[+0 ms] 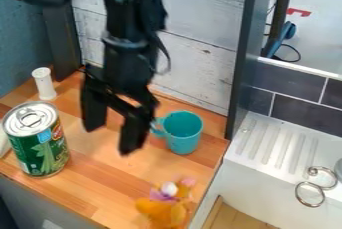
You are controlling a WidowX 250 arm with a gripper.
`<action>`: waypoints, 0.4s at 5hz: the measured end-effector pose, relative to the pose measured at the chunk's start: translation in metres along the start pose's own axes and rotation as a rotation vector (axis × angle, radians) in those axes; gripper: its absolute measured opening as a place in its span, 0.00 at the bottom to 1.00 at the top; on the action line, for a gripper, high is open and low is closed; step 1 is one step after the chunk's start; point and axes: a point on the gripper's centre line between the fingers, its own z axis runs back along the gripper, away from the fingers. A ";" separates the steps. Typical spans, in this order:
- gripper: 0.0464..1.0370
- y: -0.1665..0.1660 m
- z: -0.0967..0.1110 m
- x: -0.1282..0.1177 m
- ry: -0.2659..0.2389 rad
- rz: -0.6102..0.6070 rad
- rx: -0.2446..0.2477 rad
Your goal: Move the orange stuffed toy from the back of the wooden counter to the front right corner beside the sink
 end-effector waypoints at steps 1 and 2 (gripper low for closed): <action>0.97 0.028 0.012 0.002 -0.015 0.032 0.036; 0.97 0.042 0.018 0.002 -0.018 0.041 0.056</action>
